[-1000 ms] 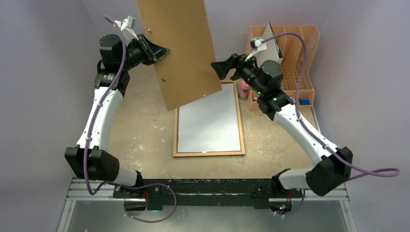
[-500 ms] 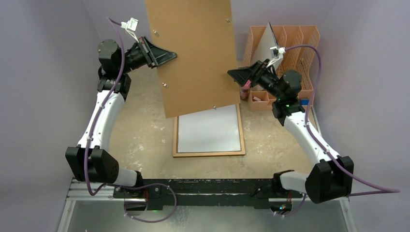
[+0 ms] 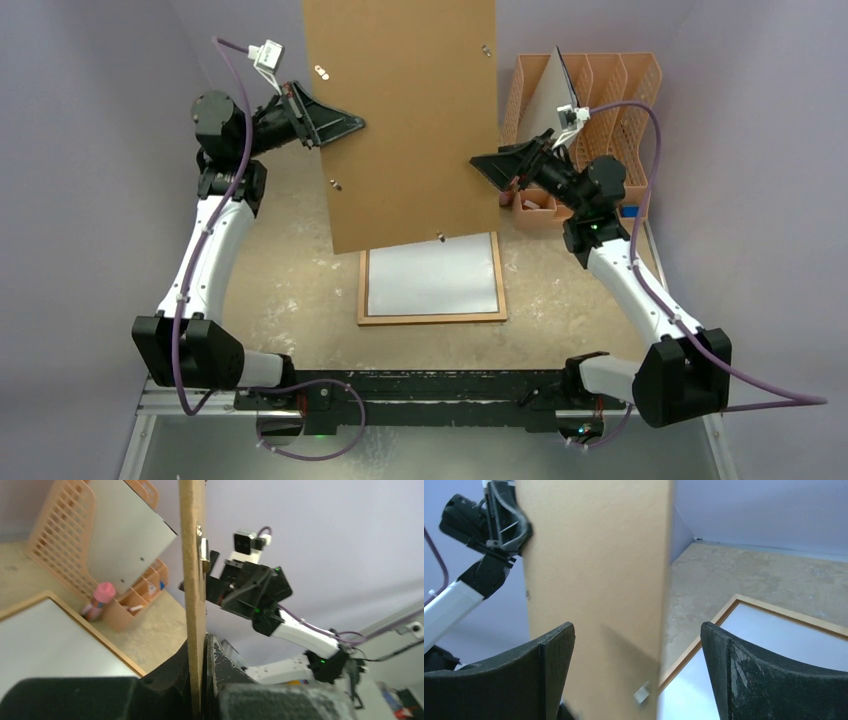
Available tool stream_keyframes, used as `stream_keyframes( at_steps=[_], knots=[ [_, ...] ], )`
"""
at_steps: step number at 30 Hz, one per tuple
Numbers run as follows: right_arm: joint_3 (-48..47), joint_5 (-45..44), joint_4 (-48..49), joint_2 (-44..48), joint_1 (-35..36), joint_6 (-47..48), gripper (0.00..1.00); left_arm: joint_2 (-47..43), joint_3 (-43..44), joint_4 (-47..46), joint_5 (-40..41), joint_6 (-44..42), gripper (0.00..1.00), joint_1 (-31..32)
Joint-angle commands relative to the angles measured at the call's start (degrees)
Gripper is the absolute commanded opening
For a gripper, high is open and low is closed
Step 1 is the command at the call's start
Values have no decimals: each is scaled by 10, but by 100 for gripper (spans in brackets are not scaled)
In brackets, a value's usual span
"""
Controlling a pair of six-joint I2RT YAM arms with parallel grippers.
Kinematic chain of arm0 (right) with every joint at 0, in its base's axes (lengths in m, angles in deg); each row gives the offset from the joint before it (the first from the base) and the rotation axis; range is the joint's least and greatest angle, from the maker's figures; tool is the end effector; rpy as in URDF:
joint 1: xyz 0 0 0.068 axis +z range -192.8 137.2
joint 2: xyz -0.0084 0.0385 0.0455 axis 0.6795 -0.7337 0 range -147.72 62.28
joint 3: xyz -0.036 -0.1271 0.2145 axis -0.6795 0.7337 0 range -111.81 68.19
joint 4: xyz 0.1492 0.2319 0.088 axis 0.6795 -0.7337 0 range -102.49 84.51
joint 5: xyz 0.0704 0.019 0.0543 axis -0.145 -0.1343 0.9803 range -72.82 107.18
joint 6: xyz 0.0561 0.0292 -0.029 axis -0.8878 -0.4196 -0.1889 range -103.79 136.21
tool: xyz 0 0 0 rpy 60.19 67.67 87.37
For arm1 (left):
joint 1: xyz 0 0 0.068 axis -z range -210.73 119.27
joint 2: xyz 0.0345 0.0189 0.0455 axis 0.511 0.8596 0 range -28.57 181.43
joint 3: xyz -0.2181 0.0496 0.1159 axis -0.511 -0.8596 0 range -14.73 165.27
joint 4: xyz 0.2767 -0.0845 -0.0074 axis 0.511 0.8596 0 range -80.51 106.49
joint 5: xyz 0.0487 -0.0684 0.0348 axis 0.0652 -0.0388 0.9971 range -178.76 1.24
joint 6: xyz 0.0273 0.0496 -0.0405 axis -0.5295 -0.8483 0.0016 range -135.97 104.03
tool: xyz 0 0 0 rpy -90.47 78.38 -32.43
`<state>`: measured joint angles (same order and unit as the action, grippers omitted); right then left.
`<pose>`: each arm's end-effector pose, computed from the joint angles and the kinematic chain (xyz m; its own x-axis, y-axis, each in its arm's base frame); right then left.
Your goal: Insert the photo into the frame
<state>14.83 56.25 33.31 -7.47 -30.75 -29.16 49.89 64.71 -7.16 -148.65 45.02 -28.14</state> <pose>0.3109 0.1029 0.3659 -0.2589 0.5097 -0.8205 -0.7795 0.3913 0.4891 0.3401 -0.0645 0.4467 -0.5934 -0.4122 -0.6913 0.6750 0.2130 -0.7064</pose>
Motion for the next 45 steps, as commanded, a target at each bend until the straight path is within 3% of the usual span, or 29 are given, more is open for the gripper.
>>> stream_keyframes(
  at_steps=[1,6,12,18,20,27,29,32,34,39,45],
  knots=[
    [-27,-92,-70,17,10,22,97,-30,4,-55,-39,33,0,9],
    [-18,-76,-39,19,10,32,92,-37,-1,-55,-42,34,0,9],
    [7,77,161,8,10,-48,78,-39,-18,-66,-44,41,0,9],
    [14,128,323,-20,10,-178,58,-40,-29,-98,-45,64,0,10],
    [12,135,358,-33,10,-210,49,-39,-32,-107,-45,71,0,10],
    [14,140,441,-61,10,-278,2,-42,-51,-115,-40,73,0,10],
    [16,135,440,-59,10,-277,0,-42,-55,-106,-37,68,0,10],
    [20,125,427,-53,11,-273,0,-44,-49,-38,-20,18,8,10],
    [24,115,414,-49,10,-272,0,-45,-34,32,6,-37,20,10],
    [41,101,387,-44,10,-266,0,-46,4,222,137,-175,43,7],
    [72,91,354,-37,10,-260,0,-61,3,278,233,-231,60,2]
  ],
)
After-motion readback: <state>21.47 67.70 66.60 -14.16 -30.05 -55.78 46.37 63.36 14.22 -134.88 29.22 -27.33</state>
